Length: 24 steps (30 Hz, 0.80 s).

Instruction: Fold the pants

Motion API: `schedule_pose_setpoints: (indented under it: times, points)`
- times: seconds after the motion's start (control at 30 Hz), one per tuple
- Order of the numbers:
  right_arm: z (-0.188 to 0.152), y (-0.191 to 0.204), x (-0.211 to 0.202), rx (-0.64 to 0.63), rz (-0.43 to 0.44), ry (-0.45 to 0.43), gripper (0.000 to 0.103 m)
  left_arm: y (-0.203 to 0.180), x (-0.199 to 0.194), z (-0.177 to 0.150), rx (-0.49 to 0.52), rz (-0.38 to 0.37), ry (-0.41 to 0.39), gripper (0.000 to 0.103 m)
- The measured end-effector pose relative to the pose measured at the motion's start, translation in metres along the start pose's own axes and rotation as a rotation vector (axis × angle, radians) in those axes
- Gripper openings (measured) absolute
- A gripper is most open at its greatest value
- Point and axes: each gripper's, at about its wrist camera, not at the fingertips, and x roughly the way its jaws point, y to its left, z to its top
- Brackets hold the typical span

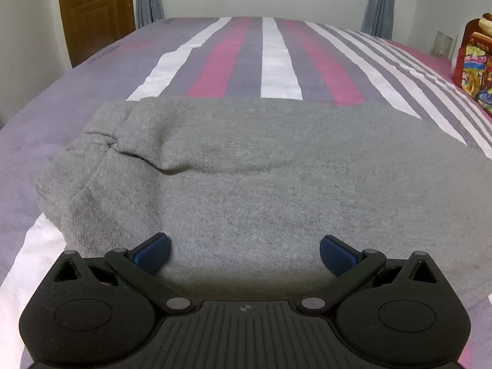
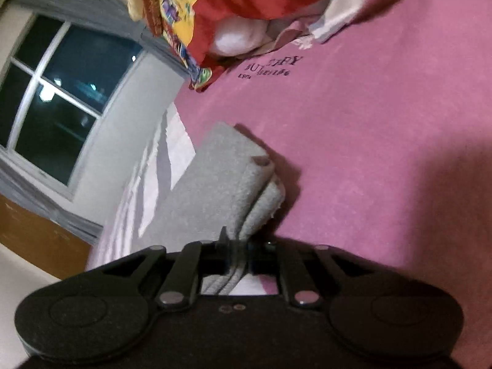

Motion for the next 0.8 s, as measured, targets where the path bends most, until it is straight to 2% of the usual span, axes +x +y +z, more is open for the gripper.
schedule_pose_setpoints:
  times: [0.2, 0.57, 0.8]
  points:
    - [0.001, -0.009, -0.005, 0.029, 0.016, 0.019, 0.007, -0.004, -0.002, -0.002, 0.006, 0.018, -0.012, 0.103]
    - [0.003, 0.002, -0.001, 0.084, -0.041, 0.012, 0.008, -0.001, -0.003, -0.004, 0.019, 0.000, -0.035, 0.103]
    - [0.001, 0.012, 0.003, 0.056, -0.102, 0.000, 0.008, 0.003, -0.011, -0.006, 0.050, -0.016, -0.058, 0.103]
